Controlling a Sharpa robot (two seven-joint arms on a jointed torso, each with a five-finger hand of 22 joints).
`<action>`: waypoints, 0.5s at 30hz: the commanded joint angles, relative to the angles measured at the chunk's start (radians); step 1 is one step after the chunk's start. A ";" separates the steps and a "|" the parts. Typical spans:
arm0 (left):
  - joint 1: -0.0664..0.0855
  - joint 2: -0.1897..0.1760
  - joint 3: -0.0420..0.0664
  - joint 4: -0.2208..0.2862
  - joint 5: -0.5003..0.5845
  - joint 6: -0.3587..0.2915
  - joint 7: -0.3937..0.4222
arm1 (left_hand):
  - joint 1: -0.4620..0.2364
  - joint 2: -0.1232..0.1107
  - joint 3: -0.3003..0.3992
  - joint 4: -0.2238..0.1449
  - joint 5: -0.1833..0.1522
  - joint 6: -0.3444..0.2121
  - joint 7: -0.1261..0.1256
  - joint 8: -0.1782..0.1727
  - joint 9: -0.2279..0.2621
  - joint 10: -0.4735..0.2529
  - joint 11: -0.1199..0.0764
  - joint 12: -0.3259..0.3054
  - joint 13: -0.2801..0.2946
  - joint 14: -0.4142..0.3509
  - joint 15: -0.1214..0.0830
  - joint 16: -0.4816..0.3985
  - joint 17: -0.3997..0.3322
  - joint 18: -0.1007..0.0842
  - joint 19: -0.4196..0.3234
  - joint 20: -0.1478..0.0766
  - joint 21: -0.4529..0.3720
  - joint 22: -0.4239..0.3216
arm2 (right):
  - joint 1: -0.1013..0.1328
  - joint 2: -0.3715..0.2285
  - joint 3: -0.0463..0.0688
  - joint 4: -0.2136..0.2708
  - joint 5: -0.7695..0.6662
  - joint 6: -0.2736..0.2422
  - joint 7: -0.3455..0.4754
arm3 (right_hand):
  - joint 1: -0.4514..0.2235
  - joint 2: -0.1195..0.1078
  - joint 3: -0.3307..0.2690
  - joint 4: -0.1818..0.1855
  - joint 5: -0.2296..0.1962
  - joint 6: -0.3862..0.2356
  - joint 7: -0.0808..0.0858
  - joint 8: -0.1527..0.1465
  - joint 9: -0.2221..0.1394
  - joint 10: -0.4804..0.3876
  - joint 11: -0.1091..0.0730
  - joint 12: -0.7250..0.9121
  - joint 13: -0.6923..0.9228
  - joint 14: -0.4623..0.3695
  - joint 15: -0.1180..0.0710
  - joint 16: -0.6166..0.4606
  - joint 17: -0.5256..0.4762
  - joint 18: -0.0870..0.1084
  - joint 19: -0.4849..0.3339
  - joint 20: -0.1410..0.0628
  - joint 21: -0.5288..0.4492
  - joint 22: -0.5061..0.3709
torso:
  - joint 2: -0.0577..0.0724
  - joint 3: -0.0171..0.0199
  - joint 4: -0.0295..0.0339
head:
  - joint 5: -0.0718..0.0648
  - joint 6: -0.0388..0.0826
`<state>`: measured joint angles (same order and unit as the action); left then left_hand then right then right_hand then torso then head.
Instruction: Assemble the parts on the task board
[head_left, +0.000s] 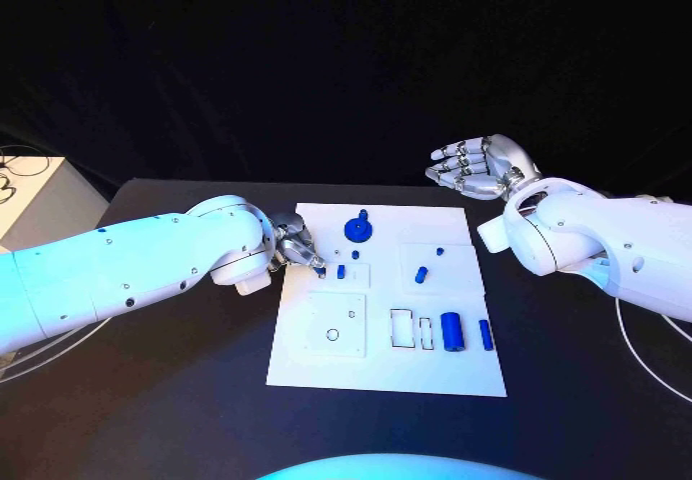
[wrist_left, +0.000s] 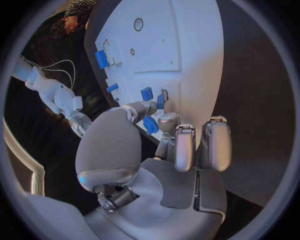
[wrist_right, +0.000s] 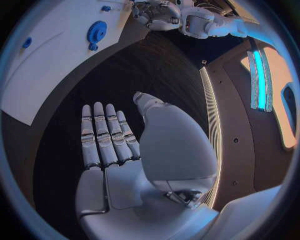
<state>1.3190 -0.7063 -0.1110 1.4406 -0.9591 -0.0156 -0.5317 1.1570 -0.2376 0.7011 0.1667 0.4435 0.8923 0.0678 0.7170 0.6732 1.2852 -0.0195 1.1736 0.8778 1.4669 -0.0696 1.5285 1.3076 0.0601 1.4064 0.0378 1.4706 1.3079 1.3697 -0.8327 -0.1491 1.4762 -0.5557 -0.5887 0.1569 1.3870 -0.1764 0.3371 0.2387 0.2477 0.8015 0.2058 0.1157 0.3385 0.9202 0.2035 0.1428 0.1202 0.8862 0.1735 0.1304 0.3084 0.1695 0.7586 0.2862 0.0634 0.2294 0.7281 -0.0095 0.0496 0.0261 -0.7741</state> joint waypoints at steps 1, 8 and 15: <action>0.000 0.005 -0.001 -0.002 -0.029 0.011 -0.012 | 0.003 0.011 0.159 -0.167 0.006 0.016 -0.012 0.003 0.045 0.009 -0.001 0.004 0.001 0.085 -0.006 0.004 0.198 -0.007 0.004 0.001 0.003 0.045 | -0.001 0.000 0.000 0.003 0.008 0.007 0.039 | -0.011 0.001 -0.002 -0.008 0.006 -0.005 0.052 -0.006 -0.002 -0.001 0.004 -0.005 -0.004 0.004 0.003 -0.005 -0.004 0.011 0.002 0.001 -0.001 -0.005 | 0.001 -0.0015 -0.0014 | 0.002 -0.003; 0.000 0.009 -0.003 -0.001 -0.035 0.029 -0.016 | 0.003 0.011 0.159 -0.167 0.006 0.016 -0.012 0.003 0.045 0.009 -0.001 0.004 0.001 0.085 -0.006 0.004 0.198 -0.007 0.004 0.001 0.003 0.045 | -0.001 -0.001 0.000 0.004 0.008 0.010 0.038 | -0.012 0.001 -0.003 -0.009 0.006 -0.006 0.053 -0.007 -0.003 -0.001 0.005 -0.006 -0.007 0.005 0.004 -0.007 -0.006 0.010 0.002 0.002 -0.001 -0.008 | 0.001 0.0002 -0.0014 | 0.000 -0.007; 0.000 0.019 -0.003 -0.005 -0.036 0.041 -0.019 | 0.002 0.010 0.159 -0.168 0.007 0.017 -0.012 0.003 0.045 0.011 -0.001 0.004 0.003 0.085 -0.007 0.004 0.198 -0.007 0.004 0.000 0.003 0.045 | -0.001 -0.001 0.000 0.004 0.008 0.014 0.036 | -0.014 0.001 -0.004 -0.009 0.006 -0.006 0.054 -0.007 -0.004 -0.001 0.006 -0.008 -0.010 0.005 0.005 -0.009 -0.009 0.010 0.003 0.002 -0.001 -0.011 | 0.000 -0.0010 -0.0001 | 0.000 -0.011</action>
<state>1.3186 -0.6908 -0.1142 1.4356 -0.9863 -0.0003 -0.5471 1.1576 -0.2371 0.7011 0.1667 0.4478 0.8926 0.0675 0.7179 0.6732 1.2891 -0.0231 1.1735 0.8795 1.4669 -0.0695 1.5285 1.3075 0.0602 1.4063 0.0378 1.4706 1.3078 1.3694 -0.8341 -0.1492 1.4781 -0.5472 -0.5883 0.1755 1.3830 -0.1724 0.3342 0.2359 0.2476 0.8015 0.2058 0.1119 0.3365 0.9202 0.2035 0.1389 0.1109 0.8862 0.1734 0.1243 0.3004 0.1695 0.7586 0.2862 0.0635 0.2192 0.7285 -0.0097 0.0484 0.0262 -0.7839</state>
